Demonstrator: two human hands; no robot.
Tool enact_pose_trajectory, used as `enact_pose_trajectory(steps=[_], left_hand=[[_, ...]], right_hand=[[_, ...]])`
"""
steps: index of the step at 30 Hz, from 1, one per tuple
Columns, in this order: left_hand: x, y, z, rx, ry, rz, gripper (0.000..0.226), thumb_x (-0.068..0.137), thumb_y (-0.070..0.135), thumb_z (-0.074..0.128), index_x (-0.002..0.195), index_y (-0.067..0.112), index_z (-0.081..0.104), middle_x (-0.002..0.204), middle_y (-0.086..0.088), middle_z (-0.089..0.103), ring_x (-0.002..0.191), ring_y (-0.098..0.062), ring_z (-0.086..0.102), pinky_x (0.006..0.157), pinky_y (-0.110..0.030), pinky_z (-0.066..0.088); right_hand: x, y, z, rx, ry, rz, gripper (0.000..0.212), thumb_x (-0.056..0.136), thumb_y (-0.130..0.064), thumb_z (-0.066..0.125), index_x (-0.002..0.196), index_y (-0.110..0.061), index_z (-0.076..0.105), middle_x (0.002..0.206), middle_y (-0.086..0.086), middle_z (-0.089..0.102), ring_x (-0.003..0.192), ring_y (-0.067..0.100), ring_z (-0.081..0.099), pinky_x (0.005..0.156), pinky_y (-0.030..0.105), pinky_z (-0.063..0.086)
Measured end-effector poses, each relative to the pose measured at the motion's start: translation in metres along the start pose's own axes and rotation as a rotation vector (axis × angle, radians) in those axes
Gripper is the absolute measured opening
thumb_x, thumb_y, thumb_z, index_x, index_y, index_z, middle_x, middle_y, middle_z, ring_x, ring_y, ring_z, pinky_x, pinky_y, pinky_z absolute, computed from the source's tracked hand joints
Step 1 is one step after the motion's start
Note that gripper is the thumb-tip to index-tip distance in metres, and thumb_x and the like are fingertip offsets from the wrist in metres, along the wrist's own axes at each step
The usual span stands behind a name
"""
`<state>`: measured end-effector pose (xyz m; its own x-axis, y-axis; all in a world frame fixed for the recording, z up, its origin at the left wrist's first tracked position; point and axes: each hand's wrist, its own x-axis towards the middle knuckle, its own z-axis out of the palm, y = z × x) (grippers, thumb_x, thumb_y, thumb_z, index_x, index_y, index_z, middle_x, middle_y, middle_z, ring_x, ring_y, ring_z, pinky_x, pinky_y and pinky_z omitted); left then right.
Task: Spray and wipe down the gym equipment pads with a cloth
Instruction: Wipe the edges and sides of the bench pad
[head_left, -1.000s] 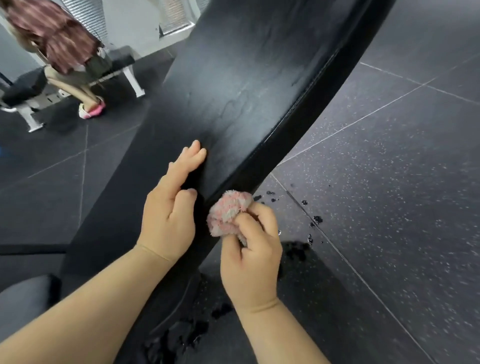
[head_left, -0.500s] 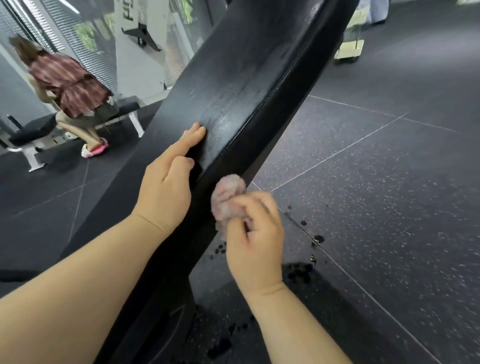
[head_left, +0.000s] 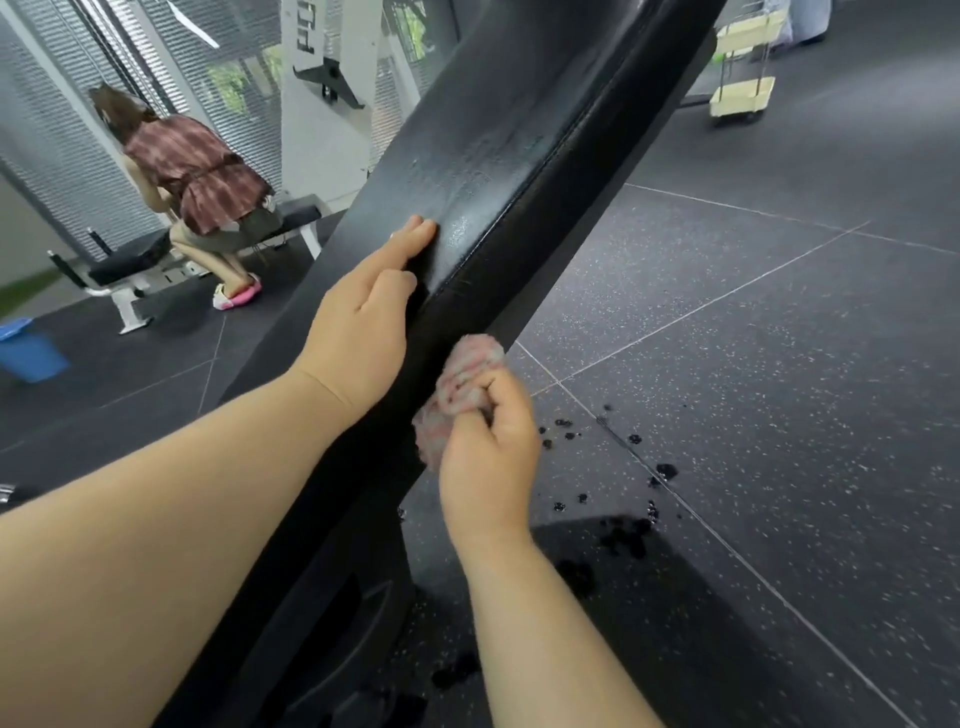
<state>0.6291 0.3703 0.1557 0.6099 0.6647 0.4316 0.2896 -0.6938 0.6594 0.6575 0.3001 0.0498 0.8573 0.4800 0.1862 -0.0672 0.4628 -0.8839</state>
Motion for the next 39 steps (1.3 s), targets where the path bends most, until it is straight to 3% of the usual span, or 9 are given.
enact_pose_trajectory(steps=[3,8,12,18,22,24,28,35,39], left_hand=[[-0.029,-0.021,-0.015,0.184,-0.046,-0.022,0.046,0.106,0.018,0.032,0.143,0.045,0.038,0.152,0.025,0.027,0.145,0.002,0.017,0.123,-0.031,0.001],[-0.077,-0.057,-0.035,0.165,-0.109,-0.198,0.044,0.107,0.035,0.027,0.148,0.048,0.023,0.159,0.027,0.012,0.145,0.009,0.006,0.113,-0.012,0.001],[-0.075,-0.061,-0.033,0.154,-0.083,-0.192,0.041,0.107,0.036,0.025,0.145,0.052,0.023,0.159,0.026,0.012,0.144,0.01,0.006,0.123,-0.027,0.001],[-0.074,-0.061,-0.036,0.06,-0.11,-0.208,0.041,0.108,0.032,0.03,0.143,0.052,0.028,0.16,0.023,0.014,0.146,0.008,0.006,0.124,-0.038,0.001],[-0.082,-0.061,-0.048,-0.102,-0.115,-0.297,0.046,0.105,0.019,0.04,0.139,0.049,0.042,0.156,0.027,0.025,0.143,0.008,0.017,0.123,-0.03,0.009],[-0.095,-0.064,-0.054,-0.13,-0.103,-0.327,0.049,0.103,0.011,0.042,0.139,0.045,0.048,0.152,0.029,0.032,0.141,0.009,0.023,0.122,-0.027,0.013],[-0.105,-0.07,-0.059,-0.24,-0.034,-0.364,0.051,0.099,0.004,0.043,0.128,0.042,0.06,0.144,0.03,0.044,0.137,0.007,0.034,0.121,-0.028,0.02],[-0.107,-0.079,-0.059,-0.287,-0.055,-0.338,0.053,0.098,-0.001,0.041,0.122,0.042,0.061,0.147,0.024,0.044,0.135,0.01,0.035,0.119,-0.024,0.021],[-0.113,-0.077,-0.063,-0.104,-0.135,-0.212,0.054,0.1,0.012,0.049,0.13,0.056,0.045,0.153,0.029,0.028,0.141,0.012,0.02,0.122,-0.026,0.012]], right_hand=[[0.0,-0.009,-0.025,-0.075,0.029,-0.049,0.028,0.08,0.009,0.044,0.069,-0.016,0.047,0.081,-0.001,0.057,0.076,0.013,0.052,0.073,0.022,0.042],[0.055,-0.041,-0.042,-0.05,0.108,-0.024,0.032,0.093,0.001,0.041,0.098,-0.029,0.051,0.1,-0.007,0.062,0.087,0.004,0.062,0.079,0.029,0.052],[0.021,-0.012,-0.002,-0.034,-0.005,0.043,0.029,0.093,-0.008,0.047,0.116,-0.023,0.055,0.115,0.001,0.065,0.102,0.01,0.066,0.091,0.036,0.054],[-0.066,0.024,0.017,-0.205,-0.181,-0.04,0.028,0.085,0.003,0.052,0.081,-0.024,0.059,0.097,-0.001,0.061,0.092,0.008,0.058,0.082,0.017,0.044],[-0.032,-0.021,0.007,-0.065,0.065,-0.254,0.027,0.088,-0.019,0.053,0.087,-0.045,0.055,0.102,0.011,0.06,0.088,0.024,0.064,0.075,0.043,0.055],[0.003,-0.045,-0.001,-0.064,0.211,-0.385,0.025,0.09,-0.01,0.055,0.096,-0.034,0.06,0.108,0.006,0.057,0.088,0.009,0.064,0.076,0.024,0.055],[0.005,-0.021,0.018,-0.422,0.127,-0.508,0.022,0.074,0.0,0.05,0.085,-0.009,0.068,0.102,0.007,0.058,0.097,0.031,0.057,0.082,0.042,0.05],[-0.1,0.081,0.008,-0.551,-0.398,-0.352,0.024,0.079,-0.003,0.05,0.079,-0.017,0.069,0.095,-0.002,0.058,0.099,0.031,0.061,0.087,0.041,0.052],[-0.079,0.044,-0.01,-0.027,-0.219,0.282,0.027,0.078,-0.003,0.064,0.089,-0.028,0.063,0.089,0.0,0.069,0.08,0.012,0.066,0.072,0.034,0.053]])
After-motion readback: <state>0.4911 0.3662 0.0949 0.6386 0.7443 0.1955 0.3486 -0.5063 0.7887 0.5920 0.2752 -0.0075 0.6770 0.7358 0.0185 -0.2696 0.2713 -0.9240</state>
